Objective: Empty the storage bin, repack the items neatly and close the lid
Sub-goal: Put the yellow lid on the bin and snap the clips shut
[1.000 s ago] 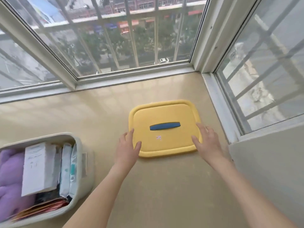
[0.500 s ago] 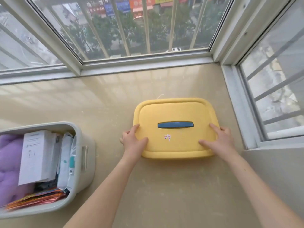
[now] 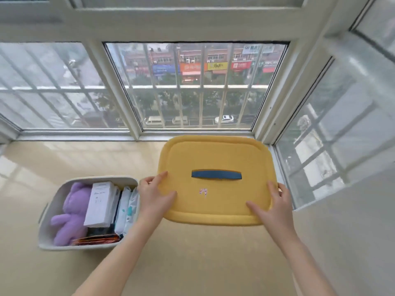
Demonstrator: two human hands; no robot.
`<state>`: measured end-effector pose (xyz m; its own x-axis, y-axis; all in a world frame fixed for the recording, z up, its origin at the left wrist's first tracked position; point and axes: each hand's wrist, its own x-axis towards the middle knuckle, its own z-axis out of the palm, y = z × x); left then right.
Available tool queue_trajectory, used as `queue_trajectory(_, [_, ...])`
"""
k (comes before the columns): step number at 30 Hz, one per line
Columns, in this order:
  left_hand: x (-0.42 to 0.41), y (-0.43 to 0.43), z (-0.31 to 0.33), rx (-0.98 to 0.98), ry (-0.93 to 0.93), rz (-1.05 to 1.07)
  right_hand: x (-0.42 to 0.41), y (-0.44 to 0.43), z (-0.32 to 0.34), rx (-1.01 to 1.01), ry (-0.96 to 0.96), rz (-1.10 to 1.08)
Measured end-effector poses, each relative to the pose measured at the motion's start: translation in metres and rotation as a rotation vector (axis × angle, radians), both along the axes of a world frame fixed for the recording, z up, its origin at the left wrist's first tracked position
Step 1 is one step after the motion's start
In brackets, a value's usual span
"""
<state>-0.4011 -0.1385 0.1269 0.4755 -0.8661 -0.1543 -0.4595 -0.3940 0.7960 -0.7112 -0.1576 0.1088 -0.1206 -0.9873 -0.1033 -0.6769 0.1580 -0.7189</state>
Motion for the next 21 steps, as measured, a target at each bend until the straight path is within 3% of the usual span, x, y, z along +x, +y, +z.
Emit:
queue_trajectory(10, [0.092,0.085,0.089,-0.283,-0.089,0.126,0.099,0.043,0.107,-0.292,0.033,0.144])
queue_trajectory(21, [0.272,0.173,0.063,-0.188,-0.091,0.110,0.280,0.123,0.077,-0.220,0.098,0.140])
